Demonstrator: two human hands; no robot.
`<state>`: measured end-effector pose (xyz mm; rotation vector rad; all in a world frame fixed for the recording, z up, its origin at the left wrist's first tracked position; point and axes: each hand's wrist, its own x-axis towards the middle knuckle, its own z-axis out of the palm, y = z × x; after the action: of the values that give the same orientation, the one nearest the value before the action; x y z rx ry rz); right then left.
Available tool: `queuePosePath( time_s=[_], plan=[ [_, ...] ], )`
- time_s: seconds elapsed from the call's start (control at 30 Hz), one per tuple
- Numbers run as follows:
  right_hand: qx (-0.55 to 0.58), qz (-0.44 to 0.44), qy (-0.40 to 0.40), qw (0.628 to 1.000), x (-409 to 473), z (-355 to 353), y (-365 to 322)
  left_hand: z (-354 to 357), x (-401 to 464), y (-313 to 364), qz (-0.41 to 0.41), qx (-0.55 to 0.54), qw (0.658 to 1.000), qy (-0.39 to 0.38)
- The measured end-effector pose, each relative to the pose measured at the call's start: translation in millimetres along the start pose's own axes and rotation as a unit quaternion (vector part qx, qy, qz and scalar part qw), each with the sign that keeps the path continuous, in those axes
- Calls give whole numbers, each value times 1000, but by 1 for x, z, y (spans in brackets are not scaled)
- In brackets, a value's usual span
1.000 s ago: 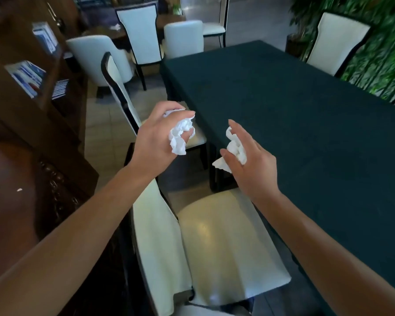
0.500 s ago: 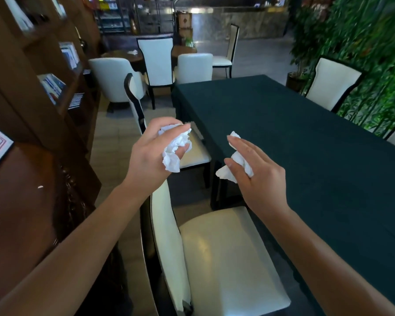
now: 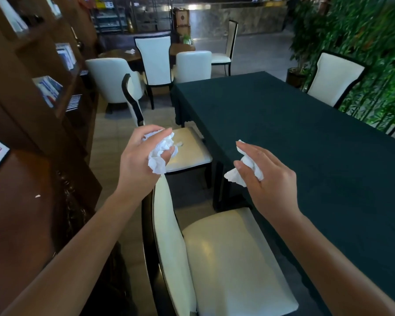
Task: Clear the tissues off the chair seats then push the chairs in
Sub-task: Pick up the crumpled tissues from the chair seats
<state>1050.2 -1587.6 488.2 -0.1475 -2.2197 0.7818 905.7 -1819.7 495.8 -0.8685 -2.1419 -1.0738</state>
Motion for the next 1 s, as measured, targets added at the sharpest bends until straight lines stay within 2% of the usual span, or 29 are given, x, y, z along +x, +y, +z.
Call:
queuePosePath(
  time_s=[0.27, 0.5, 0.77, 1.0],
  plan=[
    [-36, 38, 43, 998, 19, 58, -41, -15, 34, -68, 23, -55, 998, -23],
    [-85, -14, 75, 993, 35, 107, -79, -30, 57, -108, 21, -95, 994, -42],
    [-88, -16, 96, 991, 34, 93, -81, -23, 68, -104, 43, -125, 990, -45],
    [-70, 20, 132, 989, 17, 55, -54, -12, 64, -67, 1, -153, 984, -93]
  ],
)
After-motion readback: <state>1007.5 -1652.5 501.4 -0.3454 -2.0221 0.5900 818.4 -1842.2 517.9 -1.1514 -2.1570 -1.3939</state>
